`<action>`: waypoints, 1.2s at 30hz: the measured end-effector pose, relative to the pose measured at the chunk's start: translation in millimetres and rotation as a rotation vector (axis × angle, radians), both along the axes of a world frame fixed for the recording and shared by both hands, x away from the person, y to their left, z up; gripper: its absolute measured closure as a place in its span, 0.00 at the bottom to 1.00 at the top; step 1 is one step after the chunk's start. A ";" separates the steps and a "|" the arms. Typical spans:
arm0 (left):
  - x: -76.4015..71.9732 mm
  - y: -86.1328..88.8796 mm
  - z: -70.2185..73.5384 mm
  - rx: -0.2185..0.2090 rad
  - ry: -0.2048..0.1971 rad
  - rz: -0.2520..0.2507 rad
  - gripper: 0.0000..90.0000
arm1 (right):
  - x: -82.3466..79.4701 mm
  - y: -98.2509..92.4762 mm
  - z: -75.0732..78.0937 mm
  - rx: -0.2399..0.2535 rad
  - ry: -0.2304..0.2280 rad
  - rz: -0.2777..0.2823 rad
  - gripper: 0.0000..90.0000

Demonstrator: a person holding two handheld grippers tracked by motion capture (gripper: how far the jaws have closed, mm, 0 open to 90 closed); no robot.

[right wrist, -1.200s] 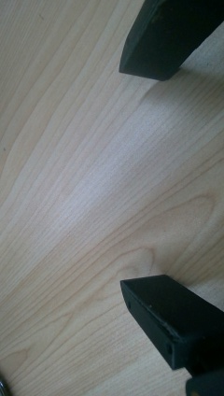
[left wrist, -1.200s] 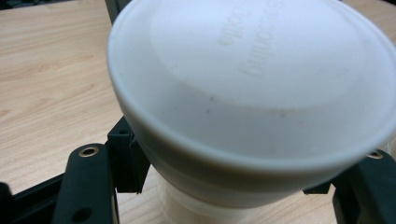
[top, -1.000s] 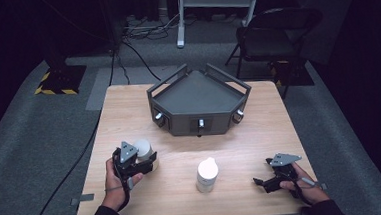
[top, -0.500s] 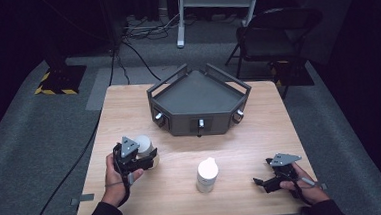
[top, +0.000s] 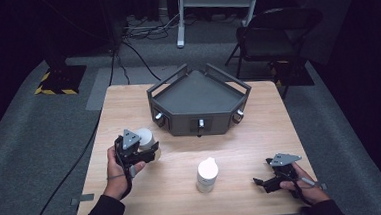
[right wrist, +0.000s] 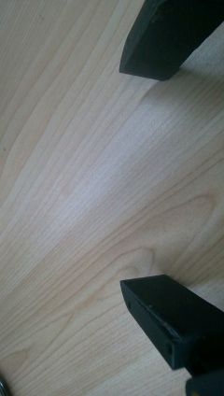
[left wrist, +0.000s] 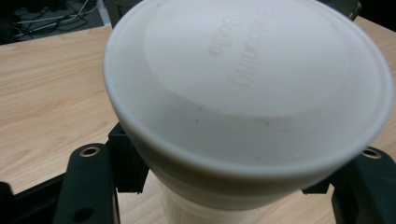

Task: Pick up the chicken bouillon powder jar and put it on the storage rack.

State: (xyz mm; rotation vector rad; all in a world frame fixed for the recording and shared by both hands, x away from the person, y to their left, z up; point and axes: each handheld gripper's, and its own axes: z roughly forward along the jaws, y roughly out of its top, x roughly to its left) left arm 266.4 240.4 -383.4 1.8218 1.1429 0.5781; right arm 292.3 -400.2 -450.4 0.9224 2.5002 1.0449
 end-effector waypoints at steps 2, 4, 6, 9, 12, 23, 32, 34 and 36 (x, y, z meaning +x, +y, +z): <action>3.8 -1.5 4.0 -0.008 -0.006 -0.002 0.37 | -0.1 0.1 0.0 0.000 0.000 -0.001 0.00; 4.9 -2.0 5.7 -0.010 -0.008 -0.001 0.37 | -0.1 0.1 0.0 0.000 0.000 0.000 0.00; 7.3 -2.6 9.2 -0.017 -0.014 -0.002 0.37 | -0.1 0.1 0.0 0.000 0.000 -0.001 0.00; 10.4 -5.2 14.8 -0.030 -0.025 -0.003 0.37 | -0.1 0.1 0.0 0.000 0.000 -0.001 0.00; 13.4 -7.6 22.3 -0.036 -0.040 -0.009 0.37 | -0.1 0.0 0.0 0.000 0.000 -0.001 0.00; 26.7 -14.6 56.5 -0.052 -0.077 -0.021 0.37 | 0.3 0.0 0.0 0.001 0.001 0.001 0.00; 40.7 -25.5 87.5 -0.061 -0.106 -0.041 0.37 | 0.4 0.0 0.0 0.000 0.000 0.001 0.00; 42.5 -27.2 90.7 -0.057 -0.110 -0.042 0.37 | 0.5 0.0 0.0 0.000 0.000 0.002 0.00; 46.3 -30.8 96.5 -0.053 -0.118 -0.043 0.37 | 0.6 -0.1 0.0 0.001 0.001 0.002 0.00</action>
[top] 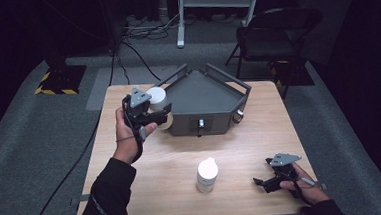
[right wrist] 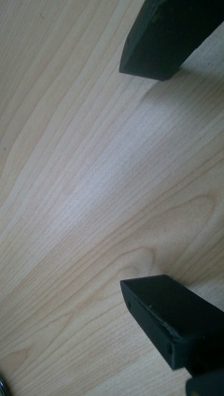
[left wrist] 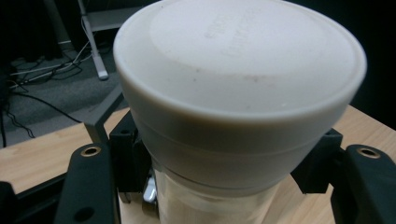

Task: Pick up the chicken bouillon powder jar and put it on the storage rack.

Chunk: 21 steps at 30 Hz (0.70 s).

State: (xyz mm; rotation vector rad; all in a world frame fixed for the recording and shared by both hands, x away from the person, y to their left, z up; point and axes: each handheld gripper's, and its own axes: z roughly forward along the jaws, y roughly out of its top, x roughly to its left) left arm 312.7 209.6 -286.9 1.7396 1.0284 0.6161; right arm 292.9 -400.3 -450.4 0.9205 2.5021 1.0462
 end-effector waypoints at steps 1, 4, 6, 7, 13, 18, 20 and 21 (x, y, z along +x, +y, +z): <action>2.3 -1.2 2.7 0.003 -0.003 -0.004 0.37 | 0.0 0.0 0.0 0.000 0.000 0.000 0.00; 8.3 -6.2 7.8 0.001 -0.012 -0.006 0.37 | 0.0 0.0 0.0 0.000 0.000 0.000 0.00; 12.2 -10.7 10.6 0.009 -0.015 -0.001 0.37 | 0.0 0.0 0.0 0.000 0.000 0.000 0.00; 14.0 -13.3 11.7 0.017 -0.018 0.003 0.37 | 0.0 0.0 0.0 0.000 0.000 0.000 0.00; 26.9 -21.4 13.7 0.008 -0.018 0.008 0.38 | 0.0 0.0 0.0 0.000 0.000 0.000 0.00; 37.2 -33.2 16.7 0.036 -0.017 -0.002 0.38 | 0.4 -0.2 -0.1 0.000 0.000 0.003 0.00; 42.3 -38.5 17.3 0.041 -0.015 -0.005 0.38 | 0.4 -0.3 -0.1 0.000 0.000 0.003 0.00; 42.3 -38.5 17.3 0.041 -0.015 -0.005 0.38 | 0.4 -0.3 -0.1 0.000 0.000 0.003 0.00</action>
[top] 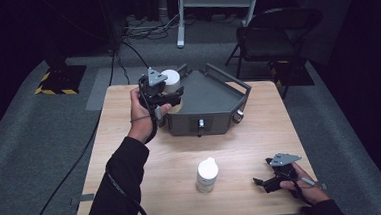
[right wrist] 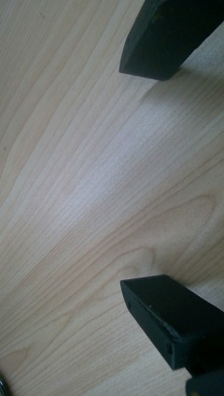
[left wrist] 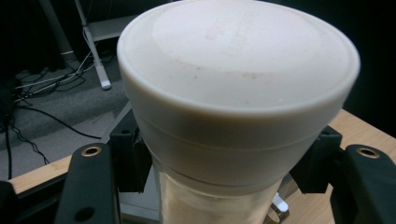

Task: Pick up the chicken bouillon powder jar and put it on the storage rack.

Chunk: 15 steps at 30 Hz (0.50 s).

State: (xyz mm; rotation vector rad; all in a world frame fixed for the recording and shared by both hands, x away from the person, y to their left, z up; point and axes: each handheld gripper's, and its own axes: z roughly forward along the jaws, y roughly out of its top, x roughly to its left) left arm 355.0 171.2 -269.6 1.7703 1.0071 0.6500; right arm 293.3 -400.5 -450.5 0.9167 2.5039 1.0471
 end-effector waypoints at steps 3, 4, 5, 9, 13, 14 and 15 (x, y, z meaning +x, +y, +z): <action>6.6 -7.0 0.4 0.008 0.001 -0.001 0.38 | 0.0 0.1 0.0 0.000 0.000 -0.001 0.00; 10.8 -10.7 -0.2 0.011 0.006 -0.003 0.38 | 0.0 0.0 0.0 0.000 0.001 0.000 0.00; 13.7 -13.8 -0.4 0.019 0.009 -0.003 0.38 | 0.0 0.0 0.0 0.001 0.001 0.000 0.00; 22.2 -21.2 -1.1 0.033 0.016 0.006 0.38 | 0.0 -0.1 0.0 0.001 0.000 0.000 0.00; 32.0 -30.8 -2.3 0.061 0.035 0.022 0.38 | 0.3 -0.4 0.0 0.001 0.000 0.002 0.00; 34.3 -34.0 -3.4 0.068 0.037 0.030 0.38 | 0.3 -0.4 0.0 0.001 0.001 0.002 0.00; 36.2 -35.1 -3.9 0.074 0.041 0.030 0.38 | 0.4 -0.5 0.0 0.001 0.001 0.003 0.00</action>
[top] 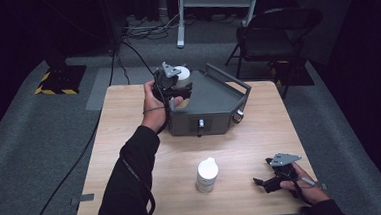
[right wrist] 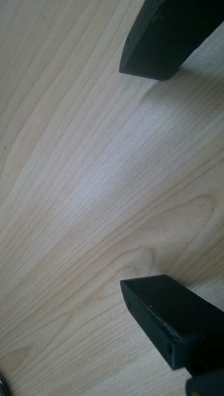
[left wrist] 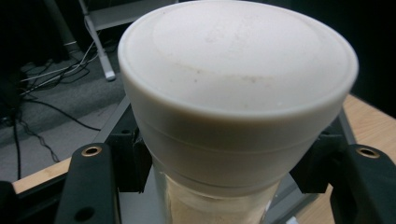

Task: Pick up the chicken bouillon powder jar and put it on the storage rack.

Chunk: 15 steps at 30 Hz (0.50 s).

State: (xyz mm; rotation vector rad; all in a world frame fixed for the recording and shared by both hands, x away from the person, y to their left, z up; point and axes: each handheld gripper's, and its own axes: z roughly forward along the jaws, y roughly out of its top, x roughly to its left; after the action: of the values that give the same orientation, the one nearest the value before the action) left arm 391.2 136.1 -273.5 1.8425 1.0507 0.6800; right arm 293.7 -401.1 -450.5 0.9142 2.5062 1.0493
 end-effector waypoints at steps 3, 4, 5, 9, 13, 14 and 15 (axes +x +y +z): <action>6.1 -3.6 -3.9 -0.001 0.013 0.010 0.38 | 0.0 -0.1 -0.1 -0.001 -0.002 0.001 0.00; 7.4 -4.2 -5.2 -0.005 0.016 0.011 0.38 | 0.0 -0.1 -0.2 -0.001 -0.003 0.001 0.00; 9.2 -5.0 -6.3 -0.004 0.021 0.009 0.38 | 0.0 -0.1 -0.1 0.000 -0.002 0.001 0.00; 13.3 -9.9 -10.4 0.009 0.031 0.010 0.38 | 0.1 -0.2 -0.1 -0.001 -0.002 0.001 0.00; 16.5 -12.7 -14.4 0.007 0.038 0.008 0.38 | 0.0 -0.2 -0.1 -0.001 -0.002 0.002 0.00; 17.0 -14.0 -15.2 0.009 0.039 0.008 0.38 | 0.0 -0.2 -0.1 -0.001 -0.002 0.002 0.00; 17.6 -14.4 -15.8 0.008 0.041 0.006 0.38 | 0.0 -0.3 -0.2 -0.001 -0.003 0.002 0.00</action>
State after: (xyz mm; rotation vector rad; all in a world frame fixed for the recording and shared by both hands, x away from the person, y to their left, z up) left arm 408.9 121.7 -289.4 1.8681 1.0812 0.6535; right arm 293.8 -401.4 -450.7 0.9091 2.5057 1.0496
